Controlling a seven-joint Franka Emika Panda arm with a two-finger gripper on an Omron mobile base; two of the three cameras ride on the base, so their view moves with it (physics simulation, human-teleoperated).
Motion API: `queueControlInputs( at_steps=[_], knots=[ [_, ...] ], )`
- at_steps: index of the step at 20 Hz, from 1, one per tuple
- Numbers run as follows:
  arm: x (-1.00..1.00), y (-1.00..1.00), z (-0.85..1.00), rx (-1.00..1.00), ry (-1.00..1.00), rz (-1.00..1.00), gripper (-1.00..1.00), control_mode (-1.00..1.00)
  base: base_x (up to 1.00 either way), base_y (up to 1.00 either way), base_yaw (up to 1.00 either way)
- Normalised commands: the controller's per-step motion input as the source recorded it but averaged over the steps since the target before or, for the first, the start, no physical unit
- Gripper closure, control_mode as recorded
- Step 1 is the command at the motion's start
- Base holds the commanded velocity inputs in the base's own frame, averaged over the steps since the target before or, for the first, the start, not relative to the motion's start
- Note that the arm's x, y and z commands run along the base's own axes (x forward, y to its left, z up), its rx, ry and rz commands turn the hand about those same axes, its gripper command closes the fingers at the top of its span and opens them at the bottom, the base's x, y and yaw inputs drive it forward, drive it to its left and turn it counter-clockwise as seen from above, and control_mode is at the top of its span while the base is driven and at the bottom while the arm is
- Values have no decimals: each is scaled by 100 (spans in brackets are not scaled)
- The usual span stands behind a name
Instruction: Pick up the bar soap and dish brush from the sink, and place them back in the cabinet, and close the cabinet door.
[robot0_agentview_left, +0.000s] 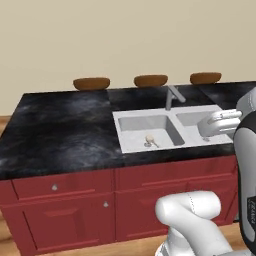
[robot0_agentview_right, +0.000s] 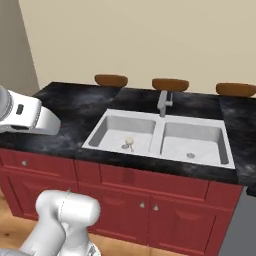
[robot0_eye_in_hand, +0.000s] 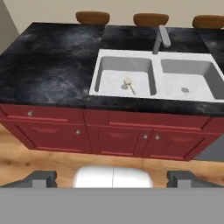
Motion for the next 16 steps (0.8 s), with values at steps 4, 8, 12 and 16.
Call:
queueControlInputs(
  at_steps=[4, 8, 12, 16],
  knots=[
    [0, 0, 0, 0, 0, 0, -100, 100, 35, -36, -19],
    [0, 0, 0, 0, 0, 0, -100, 100, 36, -22, -17],
    [0, 0, 0, 0, 0, 0, -100, 100, 39, -19, -16],
    [0, 0, 0, 0, 0, 0, -100, 100, 42, -16, -9]
  ],
)
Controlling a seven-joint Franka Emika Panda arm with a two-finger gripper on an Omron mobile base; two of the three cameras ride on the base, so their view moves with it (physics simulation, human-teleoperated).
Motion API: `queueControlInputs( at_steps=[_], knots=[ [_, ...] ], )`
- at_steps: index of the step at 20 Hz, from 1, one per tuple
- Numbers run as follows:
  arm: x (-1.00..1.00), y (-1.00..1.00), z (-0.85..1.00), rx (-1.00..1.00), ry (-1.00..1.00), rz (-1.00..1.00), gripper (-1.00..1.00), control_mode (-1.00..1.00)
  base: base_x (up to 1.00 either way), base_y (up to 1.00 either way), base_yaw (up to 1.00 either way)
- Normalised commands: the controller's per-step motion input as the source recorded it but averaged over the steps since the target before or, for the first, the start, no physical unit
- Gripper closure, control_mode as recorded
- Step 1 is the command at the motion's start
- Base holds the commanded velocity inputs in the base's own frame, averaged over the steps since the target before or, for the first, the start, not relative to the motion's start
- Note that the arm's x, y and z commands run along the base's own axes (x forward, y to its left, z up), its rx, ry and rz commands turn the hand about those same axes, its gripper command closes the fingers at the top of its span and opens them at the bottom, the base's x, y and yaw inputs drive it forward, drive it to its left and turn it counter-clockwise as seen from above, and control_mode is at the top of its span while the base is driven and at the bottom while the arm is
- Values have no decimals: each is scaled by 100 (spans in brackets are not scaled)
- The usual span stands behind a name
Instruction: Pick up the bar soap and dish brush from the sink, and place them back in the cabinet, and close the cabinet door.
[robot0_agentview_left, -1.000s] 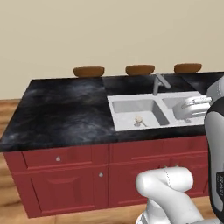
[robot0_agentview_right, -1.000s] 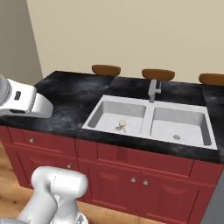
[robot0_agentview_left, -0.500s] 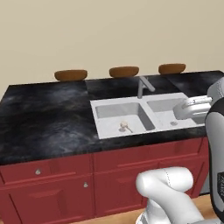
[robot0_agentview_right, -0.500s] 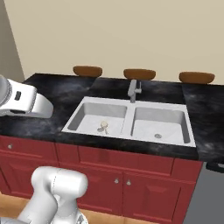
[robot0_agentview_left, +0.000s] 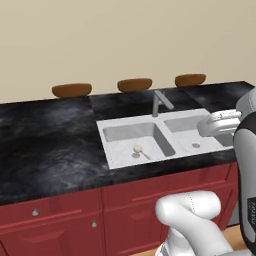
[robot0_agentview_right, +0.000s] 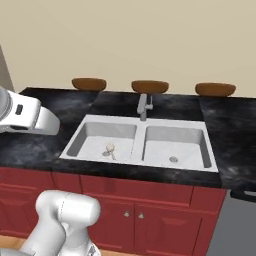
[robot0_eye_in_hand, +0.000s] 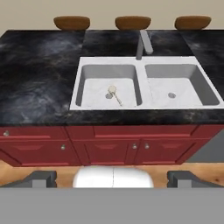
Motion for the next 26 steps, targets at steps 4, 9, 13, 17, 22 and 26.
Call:
queueControlInputs(
  at_steps=[4, 9, 13, 17, 22, 26],
  knots=[
    [0, 0, 0, 0, 0, 0, -100, 100, 50, -23, 0],
    [0, 0, 0, 0, 0, 0, -100, 100, 46, -31, 7],
    [0, 0, 0, 0, 0, 0, -100, 100, 36, -37, 4],
    [0, 0, 0, 0, 0, 0, -100, 100, 31, -37, 0],
    [0, 0, 0, 0, 0, 0, -100, 100, 36, -25, 0],
    [0, 0, 0, 0, 0, 0, -100, 100, 33, 0, 0]
  ],
)
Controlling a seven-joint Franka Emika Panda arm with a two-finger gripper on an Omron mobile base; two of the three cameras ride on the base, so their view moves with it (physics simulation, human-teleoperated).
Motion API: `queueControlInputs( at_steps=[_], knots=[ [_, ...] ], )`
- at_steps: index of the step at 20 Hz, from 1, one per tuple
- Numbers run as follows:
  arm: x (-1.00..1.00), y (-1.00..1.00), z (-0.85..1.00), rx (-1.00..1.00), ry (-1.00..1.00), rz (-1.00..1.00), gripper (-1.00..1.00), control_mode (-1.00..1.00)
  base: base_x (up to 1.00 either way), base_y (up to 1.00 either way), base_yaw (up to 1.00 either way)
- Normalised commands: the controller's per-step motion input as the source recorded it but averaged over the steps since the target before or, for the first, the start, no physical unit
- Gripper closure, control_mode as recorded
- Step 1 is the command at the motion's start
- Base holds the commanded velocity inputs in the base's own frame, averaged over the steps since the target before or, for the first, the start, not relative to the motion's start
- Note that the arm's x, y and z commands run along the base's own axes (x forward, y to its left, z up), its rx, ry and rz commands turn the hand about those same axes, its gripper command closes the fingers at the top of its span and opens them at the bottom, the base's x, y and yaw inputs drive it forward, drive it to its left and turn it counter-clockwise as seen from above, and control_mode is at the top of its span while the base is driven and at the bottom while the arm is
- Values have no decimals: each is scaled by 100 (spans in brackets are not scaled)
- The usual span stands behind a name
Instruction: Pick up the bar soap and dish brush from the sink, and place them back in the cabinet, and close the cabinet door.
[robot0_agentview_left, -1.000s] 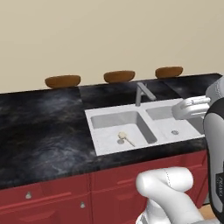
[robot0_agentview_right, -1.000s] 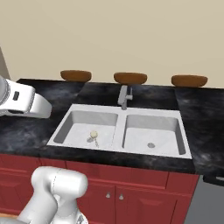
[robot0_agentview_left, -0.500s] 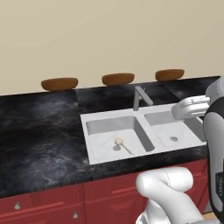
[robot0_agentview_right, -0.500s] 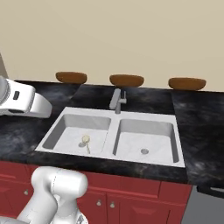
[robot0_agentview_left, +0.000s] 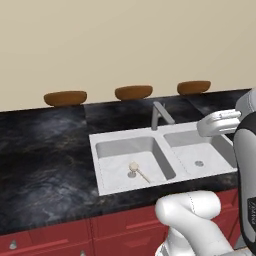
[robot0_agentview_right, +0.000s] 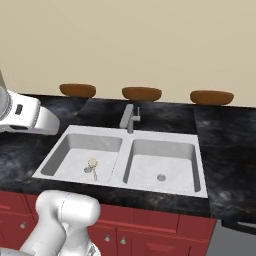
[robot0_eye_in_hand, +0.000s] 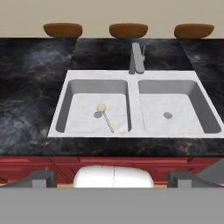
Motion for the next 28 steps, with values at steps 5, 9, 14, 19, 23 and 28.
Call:
queueControlInputs(
  at_steps=[5, 9, 14, 19, 23, 28],
  knots=[
    [0, 0, 0, 0, 0, 0, -100, 100, 28, 0, 0],
    [0, 0, 0, 0, 0, 0, -100, 100, 19, 0, 0],
    [0, 0, 0, 0, 0, 0, -100, 100, 14, 5, 0],
    [0, 0, 0, 0, 0, 0, -100, 100, 12, 5, 1],
    [0, 0, 0, 0, 0, 0, -100, 100, 14, 2, 0],
    [32, 8, -17, 0, 3, 0, -100, -100, 0, 0, 0]
  ],
)
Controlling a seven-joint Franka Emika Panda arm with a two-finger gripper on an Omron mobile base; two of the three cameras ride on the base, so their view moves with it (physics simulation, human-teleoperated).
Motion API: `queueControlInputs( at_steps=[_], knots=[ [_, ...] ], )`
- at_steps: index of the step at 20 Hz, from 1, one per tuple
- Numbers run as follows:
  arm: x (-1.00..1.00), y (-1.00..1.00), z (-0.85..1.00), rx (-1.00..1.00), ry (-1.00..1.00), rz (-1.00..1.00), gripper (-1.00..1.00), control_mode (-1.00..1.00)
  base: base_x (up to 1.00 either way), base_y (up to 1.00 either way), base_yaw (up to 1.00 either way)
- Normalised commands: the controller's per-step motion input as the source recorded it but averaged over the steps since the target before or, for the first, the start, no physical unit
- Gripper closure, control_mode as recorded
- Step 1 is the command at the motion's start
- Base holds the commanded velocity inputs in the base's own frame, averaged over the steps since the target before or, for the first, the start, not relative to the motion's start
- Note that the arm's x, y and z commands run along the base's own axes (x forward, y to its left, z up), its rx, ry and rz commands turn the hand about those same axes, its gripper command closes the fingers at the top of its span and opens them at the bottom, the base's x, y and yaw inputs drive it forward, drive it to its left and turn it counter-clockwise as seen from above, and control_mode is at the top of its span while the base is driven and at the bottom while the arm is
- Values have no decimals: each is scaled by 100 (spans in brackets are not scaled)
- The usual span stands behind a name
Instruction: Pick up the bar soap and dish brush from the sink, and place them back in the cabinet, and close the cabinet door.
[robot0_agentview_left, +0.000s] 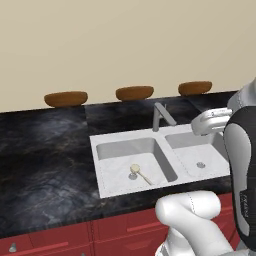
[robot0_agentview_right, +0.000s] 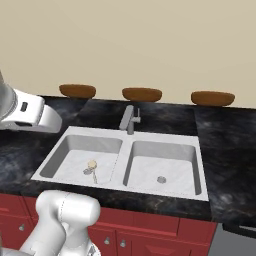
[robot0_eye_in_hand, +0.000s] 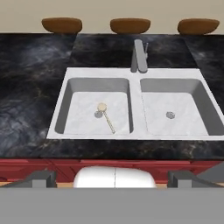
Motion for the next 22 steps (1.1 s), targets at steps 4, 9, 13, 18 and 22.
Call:
queueControlInputs(
  at_steps=[4, 9, 13, 18, 22],
  knots=[
    [33, 13, -20, 0, 6, 0, -100, -100, 0, 0, 0],
    [36, 7, -26, 0, 6, 0, -100, -100, 0, 0, 0],
    [29, 0, -26, 0, 9, 0, -100, -100, 0, 0, 0],
    [28, 0, -31, 0, 12, 1, -100, -100, 0, 0, 0],
    [31, 1, -29, 0, 13, 0, -100, -100, 0, 0, 0]
  ],
)
